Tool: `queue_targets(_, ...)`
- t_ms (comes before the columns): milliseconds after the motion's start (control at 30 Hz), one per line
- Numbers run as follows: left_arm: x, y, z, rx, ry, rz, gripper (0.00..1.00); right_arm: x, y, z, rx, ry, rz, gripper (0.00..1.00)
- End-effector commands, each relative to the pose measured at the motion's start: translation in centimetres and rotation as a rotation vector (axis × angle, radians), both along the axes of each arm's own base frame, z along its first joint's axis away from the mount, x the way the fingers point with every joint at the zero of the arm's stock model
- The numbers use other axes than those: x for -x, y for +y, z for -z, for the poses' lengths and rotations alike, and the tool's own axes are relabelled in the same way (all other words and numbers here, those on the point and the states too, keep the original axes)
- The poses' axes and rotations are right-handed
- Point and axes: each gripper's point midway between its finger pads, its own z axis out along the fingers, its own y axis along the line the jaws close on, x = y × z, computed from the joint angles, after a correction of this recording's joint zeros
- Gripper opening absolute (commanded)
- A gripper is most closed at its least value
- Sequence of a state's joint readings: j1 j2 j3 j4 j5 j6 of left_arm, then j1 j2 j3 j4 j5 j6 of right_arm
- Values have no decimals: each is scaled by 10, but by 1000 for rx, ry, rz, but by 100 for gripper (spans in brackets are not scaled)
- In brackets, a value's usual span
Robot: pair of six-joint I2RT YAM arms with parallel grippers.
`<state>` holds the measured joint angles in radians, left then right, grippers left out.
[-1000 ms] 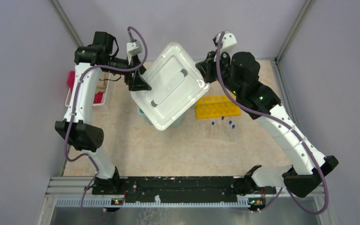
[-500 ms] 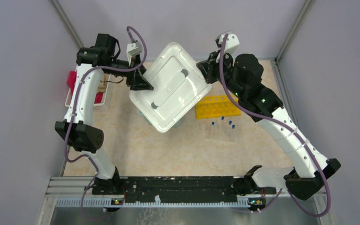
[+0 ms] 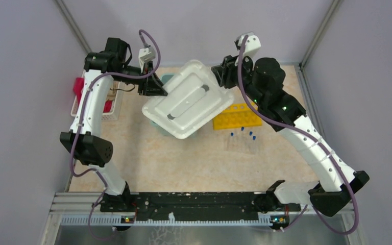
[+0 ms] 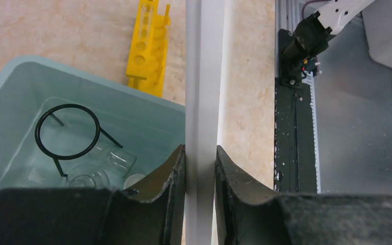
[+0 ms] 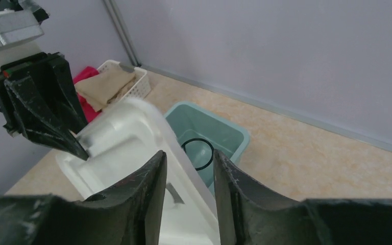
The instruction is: Organize the chemistry lab equipment
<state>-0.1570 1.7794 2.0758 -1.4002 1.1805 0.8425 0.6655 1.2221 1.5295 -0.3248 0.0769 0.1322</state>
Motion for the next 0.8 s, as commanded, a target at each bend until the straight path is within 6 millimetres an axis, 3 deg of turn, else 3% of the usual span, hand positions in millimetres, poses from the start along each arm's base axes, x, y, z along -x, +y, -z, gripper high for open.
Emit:
queue_targets(0,10,-1,-9,7,-75,31,28,-5,1,-26,-55,-55,29,45)
queue_targets(67,10,1,-8,-6,-93,31,25,-6,2,-25,-54,-44,29,52)
queue_targets(267,4,4,-2,-58,-147,22,1,-8,-2,-28,-66,-28,58,65)
queue_targets(367,2,6,1,-102,-176,18,0,-8,-5,-28,-68,-15,75,69)
queue_targets(467,0,9,-15,-124,-265,0,0,-6,-10,-35,-76,11,94,72)
queue_targets(633,4,14,-72,-127,-528,-50,0,10,-18,-55,-124,43,86,81)
queue_targets(767,26,20,-111,-112,-762,-86,0,20,-26,-65,-178,68,99,87)
